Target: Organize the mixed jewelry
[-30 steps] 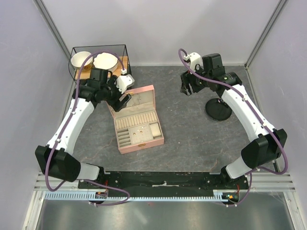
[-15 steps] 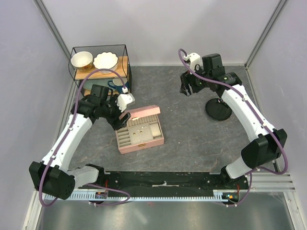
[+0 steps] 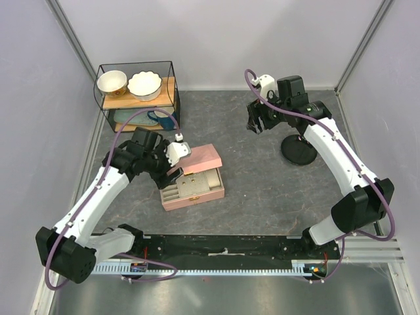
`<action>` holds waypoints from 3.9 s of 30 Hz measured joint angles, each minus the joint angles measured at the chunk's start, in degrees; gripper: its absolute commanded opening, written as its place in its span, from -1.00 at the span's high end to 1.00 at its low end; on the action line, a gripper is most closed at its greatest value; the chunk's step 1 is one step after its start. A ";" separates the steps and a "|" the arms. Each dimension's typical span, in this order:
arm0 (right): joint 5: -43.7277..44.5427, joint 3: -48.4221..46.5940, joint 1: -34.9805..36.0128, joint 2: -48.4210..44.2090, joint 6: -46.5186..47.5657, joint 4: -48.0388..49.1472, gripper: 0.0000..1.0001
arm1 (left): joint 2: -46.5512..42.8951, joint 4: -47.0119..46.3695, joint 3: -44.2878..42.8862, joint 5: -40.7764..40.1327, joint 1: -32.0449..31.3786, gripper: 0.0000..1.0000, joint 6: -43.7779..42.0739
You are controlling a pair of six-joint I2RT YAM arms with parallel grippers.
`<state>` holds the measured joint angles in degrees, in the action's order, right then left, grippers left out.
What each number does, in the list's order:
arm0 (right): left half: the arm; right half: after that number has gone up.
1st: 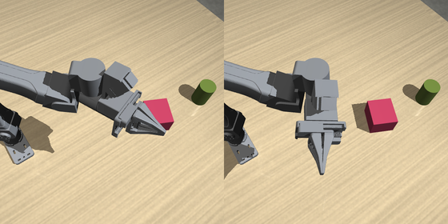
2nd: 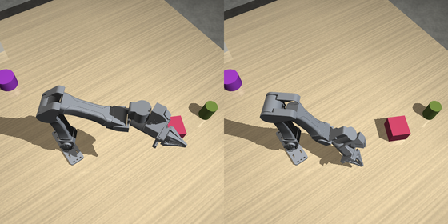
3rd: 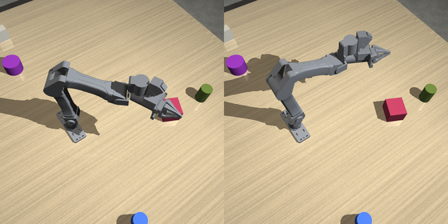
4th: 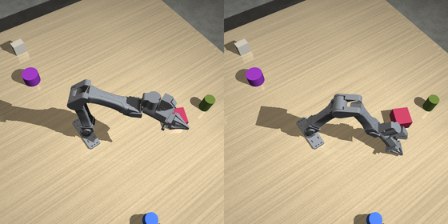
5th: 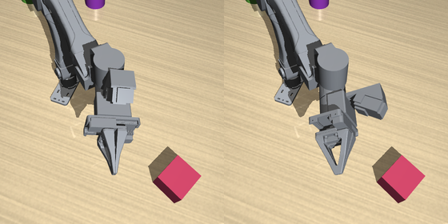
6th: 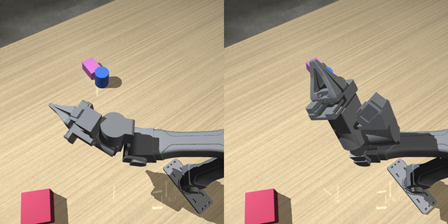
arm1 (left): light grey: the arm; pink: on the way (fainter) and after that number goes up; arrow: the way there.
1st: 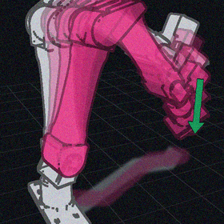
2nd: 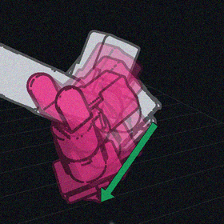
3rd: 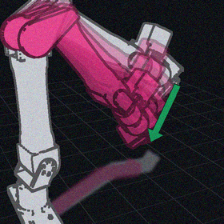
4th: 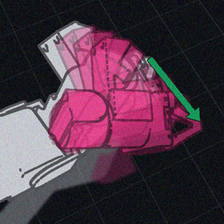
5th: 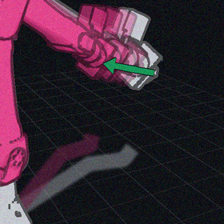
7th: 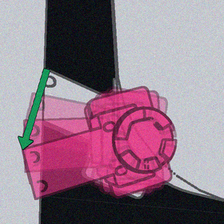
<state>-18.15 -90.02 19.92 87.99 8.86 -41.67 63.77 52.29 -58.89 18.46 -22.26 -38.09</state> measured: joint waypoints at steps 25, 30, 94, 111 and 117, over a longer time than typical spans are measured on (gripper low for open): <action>-0.02 2.14 0.00 -2.62 0.00 0.07 -0.48 | -0.81 9.44 5.14 0.04 -9.11 -0.98 0.87; -0.04 2.21 0.00 -2.67 0.00 0.11 -0.49 | -0.61 9.49 2.14 0.96 -9.35 -0.97 2.62; 13.03 -7.10 -4.31 -2.29 2.32 0.90 -0.96 | -2.97 -20.94 -9.01 -5.81 6.14 -0.98 16.17; 24.92 -10.14 -9.11 -2.54 -2.73 10.01 -0.96 | 5.03 -32.44 -16.48 1.38 29.75 -0.98 36.65; 26.08 -10.14 -9.11 -3.30 -3.61 12.33 -0.96 | 6.45 -34.80 -19.52 3.13 29.75 -0.98 38.97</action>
<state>7.92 -100.16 10.81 84.68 5.26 -29.34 70.22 17.50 -78.41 21.58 7.49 0.89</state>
